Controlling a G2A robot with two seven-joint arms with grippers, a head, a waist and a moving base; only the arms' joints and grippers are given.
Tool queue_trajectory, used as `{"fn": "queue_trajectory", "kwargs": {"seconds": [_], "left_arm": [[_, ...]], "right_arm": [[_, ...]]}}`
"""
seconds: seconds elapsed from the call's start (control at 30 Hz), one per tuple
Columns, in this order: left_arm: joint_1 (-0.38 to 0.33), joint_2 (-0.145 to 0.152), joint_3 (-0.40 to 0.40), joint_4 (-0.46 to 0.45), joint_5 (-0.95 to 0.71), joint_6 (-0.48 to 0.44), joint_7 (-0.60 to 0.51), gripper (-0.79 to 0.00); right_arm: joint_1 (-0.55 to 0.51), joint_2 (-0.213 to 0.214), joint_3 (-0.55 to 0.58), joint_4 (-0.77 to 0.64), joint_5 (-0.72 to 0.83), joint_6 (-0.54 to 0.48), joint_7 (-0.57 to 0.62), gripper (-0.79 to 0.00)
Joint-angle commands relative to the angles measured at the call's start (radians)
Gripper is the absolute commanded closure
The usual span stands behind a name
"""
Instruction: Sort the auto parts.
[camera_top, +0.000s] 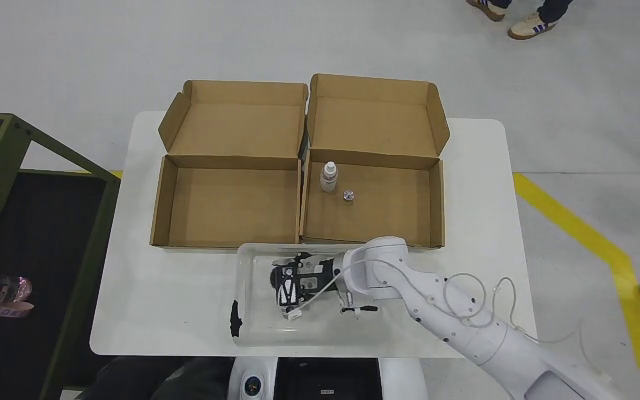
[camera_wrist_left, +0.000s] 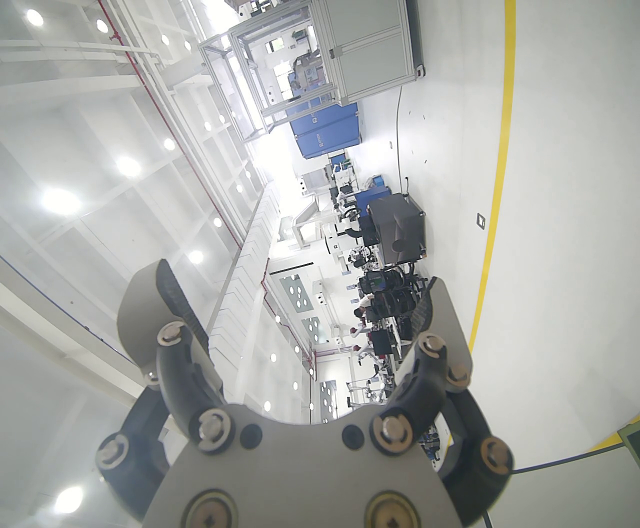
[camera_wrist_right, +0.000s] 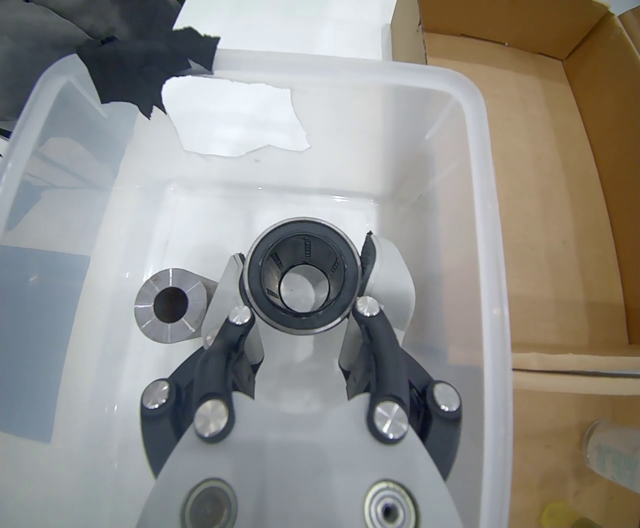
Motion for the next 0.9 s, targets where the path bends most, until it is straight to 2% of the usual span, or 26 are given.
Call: {"fn": "queue_trajectory", "kwargs": {"seconds": [0.0,0.33,0.87], "left_arm": [[0.0,0.0,0.0,0.0,0.0,0.0,0.0,-0.785],[0.0,0.0,0.0,0.0,0.0,0.0,0.0,-0.785],[0.0,0.0,0.0,0.0,0.0,0.0,0.0,-0.785]], "right_arm": [[0.0,-0.002,0.002,0.001,-0.002,-0.004,-0.008,0.0],[-0.018,0.0,0.03,-0.039,0.015,-0.035,-0.039,0.0],[-0.047,0.023,0.138,-0.227,0.039,-0.076,-0.043,0.0]]}}
